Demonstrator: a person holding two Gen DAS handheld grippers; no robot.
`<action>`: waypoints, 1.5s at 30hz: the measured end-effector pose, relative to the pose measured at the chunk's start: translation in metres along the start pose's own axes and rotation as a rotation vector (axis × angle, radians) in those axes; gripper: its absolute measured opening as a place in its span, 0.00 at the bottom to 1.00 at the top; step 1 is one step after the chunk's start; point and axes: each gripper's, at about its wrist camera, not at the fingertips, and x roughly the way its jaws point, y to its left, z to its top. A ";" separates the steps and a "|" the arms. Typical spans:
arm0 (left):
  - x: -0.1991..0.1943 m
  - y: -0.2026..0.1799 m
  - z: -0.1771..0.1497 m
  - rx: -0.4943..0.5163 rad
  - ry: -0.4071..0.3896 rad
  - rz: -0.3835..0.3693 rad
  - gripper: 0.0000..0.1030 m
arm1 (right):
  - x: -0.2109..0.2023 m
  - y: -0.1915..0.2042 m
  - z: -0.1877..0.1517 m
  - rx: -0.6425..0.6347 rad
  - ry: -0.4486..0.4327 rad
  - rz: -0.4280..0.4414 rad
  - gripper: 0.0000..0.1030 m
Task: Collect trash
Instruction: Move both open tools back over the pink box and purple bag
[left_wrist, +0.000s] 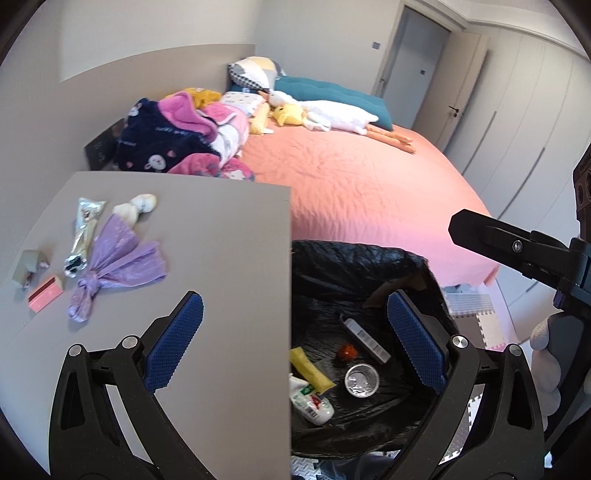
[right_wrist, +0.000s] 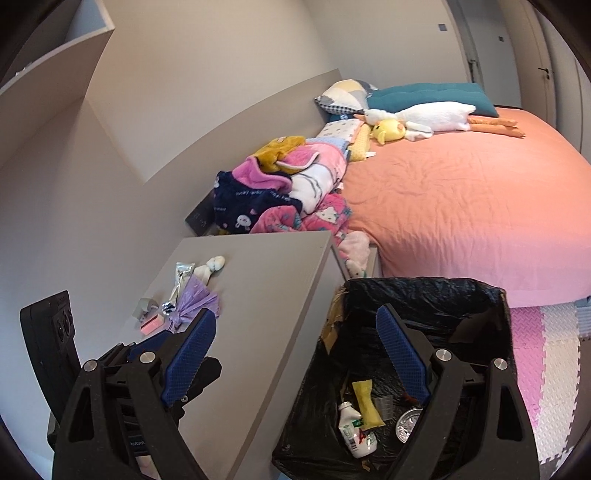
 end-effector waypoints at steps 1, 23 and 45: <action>-0.002 0.006 -0.002 -0.012 0.000 0.013 0.94 | 0.004 0.004 -0.001 -0.008 0.008 0.005 0.86; -0.032 0.120 -0.036 -0.156 -0.001 0.212 0.94 | 0.096 0.101 -0.011 -0.147 0.160 0.089 0.86; -0.008 0.227 -0.052 -0.203 0.106 0.284 0.68 | 0.187 0.171 -0.028 -0.208 0.294 0.109 0.78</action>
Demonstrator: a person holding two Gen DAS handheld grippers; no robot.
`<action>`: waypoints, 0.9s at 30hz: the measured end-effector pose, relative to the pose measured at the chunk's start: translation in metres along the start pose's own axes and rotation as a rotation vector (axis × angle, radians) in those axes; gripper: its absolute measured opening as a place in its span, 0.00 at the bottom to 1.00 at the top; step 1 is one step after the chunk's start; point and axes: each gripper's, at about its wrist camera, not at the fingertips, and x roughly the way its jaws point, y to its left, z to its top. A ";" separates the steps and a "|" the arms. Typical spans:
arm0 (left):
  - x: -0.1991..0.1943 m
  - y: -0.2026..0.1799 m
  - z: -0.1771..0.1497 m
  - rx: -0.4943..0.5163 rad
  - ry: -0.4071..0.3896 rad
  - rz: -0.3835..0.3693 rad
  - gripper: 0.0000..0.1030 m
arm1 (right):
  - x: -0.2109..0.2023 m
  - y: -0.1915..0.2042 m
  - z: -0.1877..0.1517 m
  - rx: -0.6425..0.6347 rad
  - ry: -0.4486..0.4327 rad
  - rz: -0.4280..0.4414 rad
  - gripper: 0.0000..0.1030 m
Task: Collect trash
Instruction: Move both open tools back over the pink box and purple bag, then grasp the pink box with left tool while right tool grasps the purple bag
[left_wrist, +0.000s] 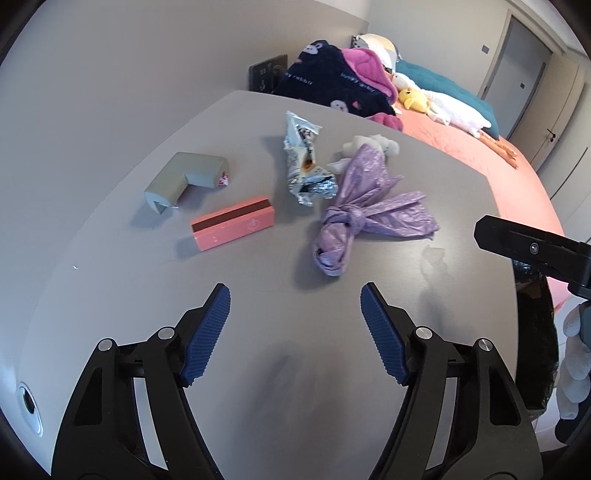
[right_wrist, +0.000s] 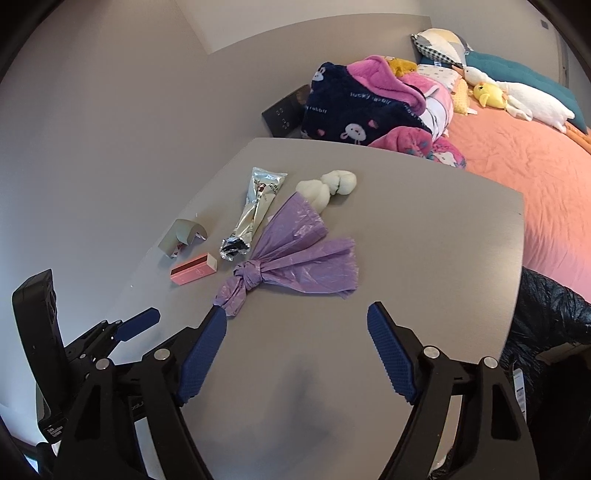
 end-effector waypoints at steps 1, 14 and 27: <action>0.003 0.003 0.001 0.003 0.005 0.004 0.66 | 0.004 0.002 0.001 -0.002 0.004 0.001 0.78; 0.032 0.031 0.027 0.076 0.041 0.058 0.60 | 0.057 0.016 0.019 0.013 0.074 -0.020 0.76; 0.063 0.040 0.046 0.175 0.096 0.038 0.60 | 0.105 0.028 0.035 -0.006 0.134 -0.118 0.75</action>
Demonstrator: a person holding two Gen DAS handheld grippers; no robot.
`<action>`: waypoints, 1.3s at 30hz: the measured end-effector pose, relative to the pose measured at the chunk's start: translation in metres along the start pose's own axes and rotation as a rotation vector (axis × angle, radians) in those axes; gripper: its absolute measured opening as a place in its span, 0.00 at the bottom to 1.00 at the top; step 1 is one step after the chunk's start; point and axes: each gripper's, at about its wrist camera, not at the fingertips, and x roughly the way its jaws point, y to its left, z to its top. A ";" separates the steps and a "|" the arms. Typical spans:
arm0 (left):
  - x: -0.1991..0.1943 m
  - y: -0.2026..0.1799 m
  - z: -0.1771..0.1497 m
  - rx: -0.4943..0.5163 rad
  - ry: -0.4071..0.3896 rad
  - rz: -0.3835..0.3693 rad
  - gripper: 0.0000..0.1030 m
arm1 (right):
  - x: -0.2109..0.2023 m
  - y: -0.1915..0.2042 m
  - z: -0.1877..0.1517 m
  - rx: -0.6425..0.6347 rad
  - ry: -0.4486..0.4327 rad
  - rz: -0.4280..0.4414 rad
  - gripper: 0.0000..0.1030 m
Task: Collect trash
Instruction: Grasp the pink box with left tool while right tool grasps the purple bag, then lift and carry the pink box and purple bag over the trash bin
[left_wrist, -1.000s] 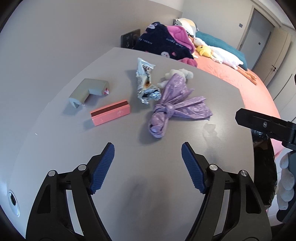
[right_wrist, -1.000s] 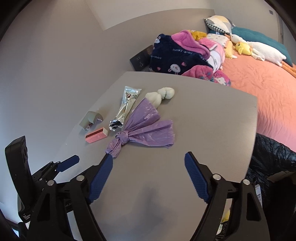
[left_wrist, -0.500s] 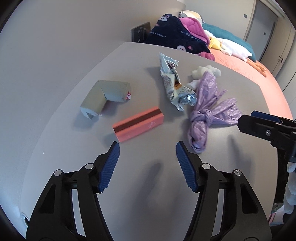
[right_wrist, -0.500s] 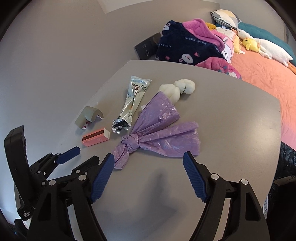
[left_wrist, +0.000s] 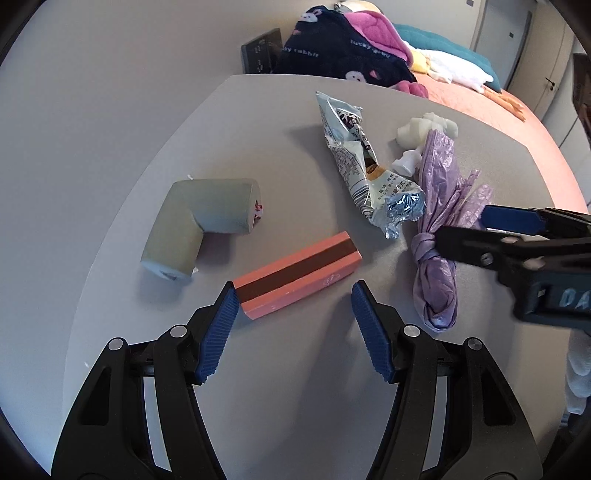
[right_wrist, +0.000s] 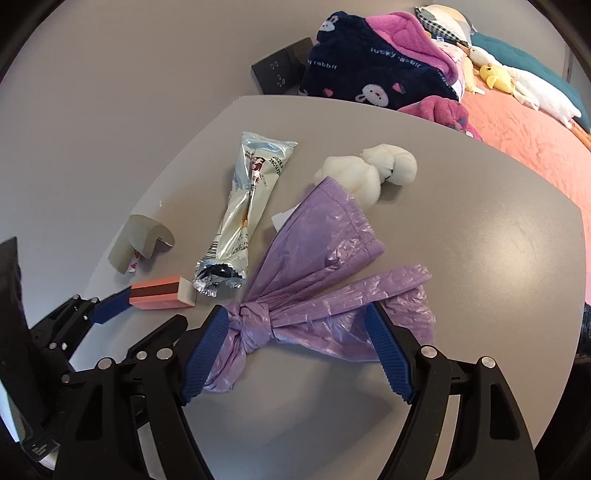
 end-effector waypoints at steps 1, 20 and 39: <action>0.001 0.000 0.002 0.007 0.003 0.002 0.60 | 0.002 0.003 0.001 -0.021 0.003 -0.017 0.73; 0.004 -0.009 0.011 0.034 -0.021 -0.045 0.23 | -0.007 -0.002 -0.009 -0.055 0.031 0.089 0.20; -0.039 -0.037 -0.001 -0.101 -0.126 -0.134 0.21 | -0.070 -0.027 -0.032 -0.045 -0.064 0.130 0.20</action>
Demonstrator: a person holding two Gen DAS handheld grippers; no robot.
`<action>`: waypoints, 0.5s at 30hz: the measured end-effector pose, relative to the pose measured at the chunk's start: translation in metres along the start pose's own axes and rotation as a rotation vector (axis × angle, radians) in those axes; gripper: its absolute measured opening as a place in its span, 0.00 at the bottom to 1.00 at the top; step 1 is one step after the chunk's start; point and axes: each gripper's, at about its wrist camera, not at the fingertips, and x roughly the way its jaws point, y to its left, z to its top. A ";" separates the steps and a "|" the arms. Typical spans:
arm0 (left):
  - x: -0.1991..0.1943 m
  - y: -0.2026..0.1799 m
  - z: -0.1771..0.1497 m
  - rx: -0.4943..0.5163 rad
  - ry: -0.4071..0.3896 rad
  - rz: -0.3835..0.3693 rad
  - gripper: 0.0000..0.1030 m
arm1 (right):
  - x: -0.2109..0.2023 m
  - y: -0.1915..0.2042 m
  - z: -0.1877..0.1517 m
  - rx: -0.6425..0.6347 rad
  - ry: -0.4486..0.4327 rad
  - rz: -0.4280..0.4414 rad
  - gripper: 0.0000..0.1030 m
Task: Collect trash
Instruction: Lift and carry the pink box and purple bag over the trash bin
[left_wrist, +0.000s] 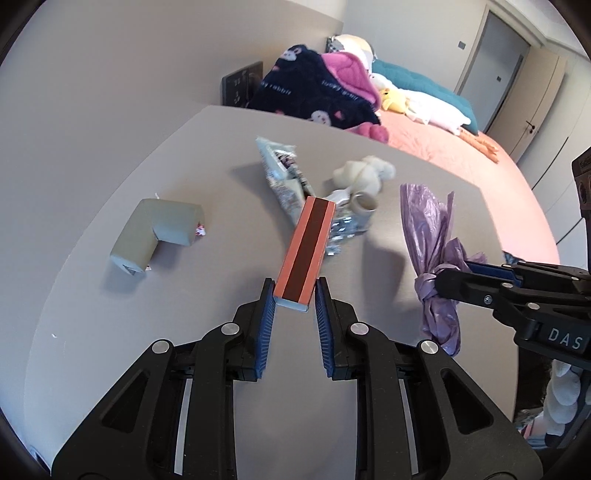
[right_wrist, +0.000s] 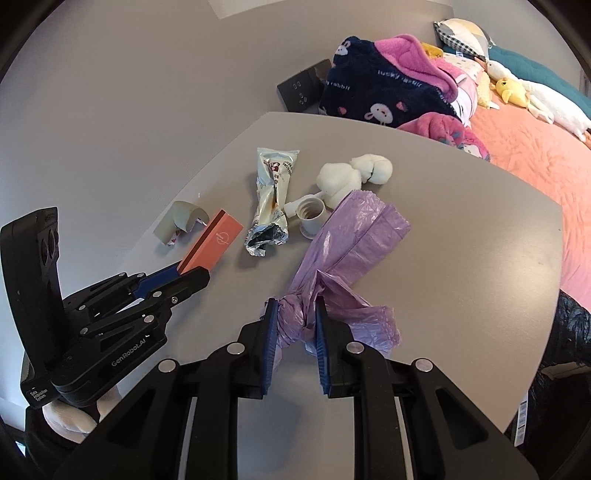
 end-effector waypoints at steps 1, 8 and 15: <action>-0.004 -0.004 -0.001 -0.002 -0.004 -0.005 0.21 | -0.004 0.000 -0.001 0.000 -0.006 0.000 0.20; -0.023 -0.030 -0.005 -0.019 -0.031 -0.022 0.21 | -0.040 -0.006 -0.014 -0.013 -0.050 0.001 0.20; -0.040 -0.063 -0.006 -0.014 -0.059 -0.057 0.21 | -0.079 -0.017 -0.029 -0.020 -0.085 0.004 0.20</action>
